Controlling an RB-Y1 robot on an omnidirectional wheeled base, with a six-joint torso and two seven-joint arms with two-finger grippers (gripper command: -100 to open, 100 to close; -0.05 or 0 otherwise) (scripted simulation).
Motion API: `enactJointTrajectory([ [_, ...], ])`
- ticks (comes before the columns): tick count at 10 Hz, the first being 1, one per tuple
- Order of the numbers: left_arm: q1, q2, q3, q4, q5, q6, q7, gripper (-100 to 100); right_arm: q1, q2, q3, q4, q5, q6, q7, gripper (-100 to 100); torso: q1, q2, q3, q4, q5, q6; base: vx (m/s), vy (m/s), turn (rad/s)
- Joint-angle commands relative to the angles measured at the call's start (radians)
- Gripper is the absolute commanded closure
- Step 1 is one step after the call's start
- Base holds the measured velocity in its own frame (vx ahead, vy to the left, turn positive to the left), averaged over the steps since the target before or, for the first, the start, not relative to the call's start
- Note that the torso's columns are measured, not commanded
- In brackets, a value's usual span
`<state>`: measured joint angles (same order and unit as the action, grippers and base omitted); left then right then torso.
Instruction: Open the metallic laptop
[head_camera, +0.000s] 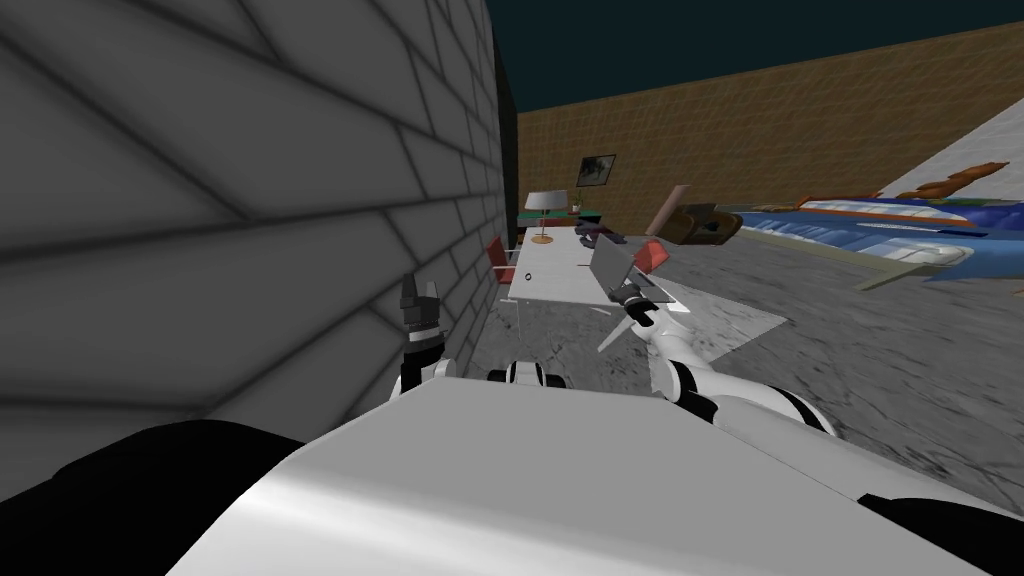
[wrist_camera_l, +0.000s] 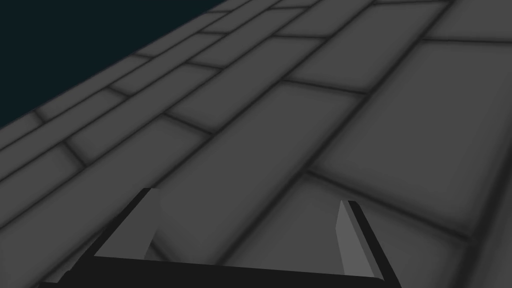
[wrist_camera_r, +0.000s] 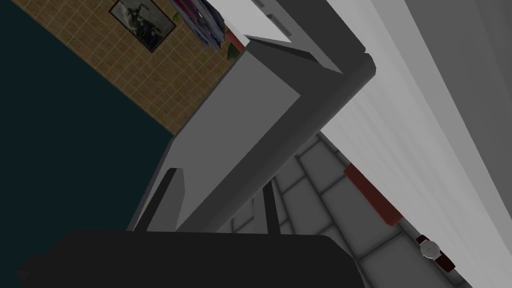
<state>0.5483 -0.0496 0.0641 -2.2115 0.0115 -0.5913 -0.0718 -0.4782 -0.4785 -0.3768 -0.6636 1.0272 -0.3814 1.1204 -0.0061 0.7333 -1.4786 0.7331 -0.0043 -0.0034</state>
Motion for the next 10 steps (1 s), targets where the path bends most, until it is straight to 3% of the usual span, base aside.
enactJointTrajectory([
  [1, 0.000, 0.000, 0.000, 0.000, 0.000, 0.000, 0.000, 0, 0.038, -0.008, 0.006, -0.036, 0.016, 0.039, -0.061, 100, -0.002, -0.002, -0.001, 0.000, 0.000, 0.004, -0.019, -0.024, 0.041],
  [2, 0.000, 0.000, 0.000, 0.000, 0.000, 0.000, 0.000, 0, 0.075, -0.026, 0.042, -0.078, 0.060, 0.080, -0.095, 100, -0.001, -0.003, -0.002, 0.000, 0.001, 0.007, -0.016, -0.031, 0.191],
  [4, 0.000, 0.000, 0.000, 0.000, 0.000, 0.000, 0.000, 0, 0.108, -0.026, 0.042, -0.123, 0.060, 0.112, -0.145, 100, -0.002, -0.005, -0.003, -0.001, 0.000, 0.005, -0.013, -0.032, 0.113],
  [5, 0.000, 0.000, 0.000, 0.000, 0.000, 0.000, 0.000, 0, 0.154, -0.043, 0.078, -0.183, 0.104, 0.153, -0.190, 100, -0.002, -0.003, -0.002, -0.002, 0.000, 0.009, -0.021, -0.040, 0.203],
  [6, 0.000, 0.000, 0.000, 0.000, 0.000, 0.000, 0.000, 0, 0.179, -0.043, 0.078, -0.210, 0.104, 0.181, -0.221, 100, -0.003, -0.003, -0.002, -0.001, -0.001, 0.005, -0.020, -0.042, 0.172],
  [7, 0.000, 0.000, 0.000, 0.000, 0.000, 0.000, 0.000, 0, 0.179, -0.043, 0.078, -0.210, 0.104, 0.185, -0.256, 100, -0.004, -0.002, -0.002, -0.002, -0.001, 0.008, -0.008, -0.015, 0.011],
  [8, 0.000, 0.000, 0.000, 0.000, 0.000, 0.000, 0.000, 0, 0.231, -0.061, 0.113, -0.280, 0.148, 0.224, -0.293, 100, -0.004, -0.002, -0.001, -0.002, -0.001, 0.011, -0.017, -0.036, 0.204],
  [10, 0.000, 0.000, 0.000, 0.000, 0.000, 0.000, 0.000, 0, 0.249, -0.061, 0.113, -0.296, 0.148, 0.258, -0.344, 100, -0.003, -0.002, -0.002, -0.002, -0.001, 0.006, -0.021, -0.038, 0.090],
])
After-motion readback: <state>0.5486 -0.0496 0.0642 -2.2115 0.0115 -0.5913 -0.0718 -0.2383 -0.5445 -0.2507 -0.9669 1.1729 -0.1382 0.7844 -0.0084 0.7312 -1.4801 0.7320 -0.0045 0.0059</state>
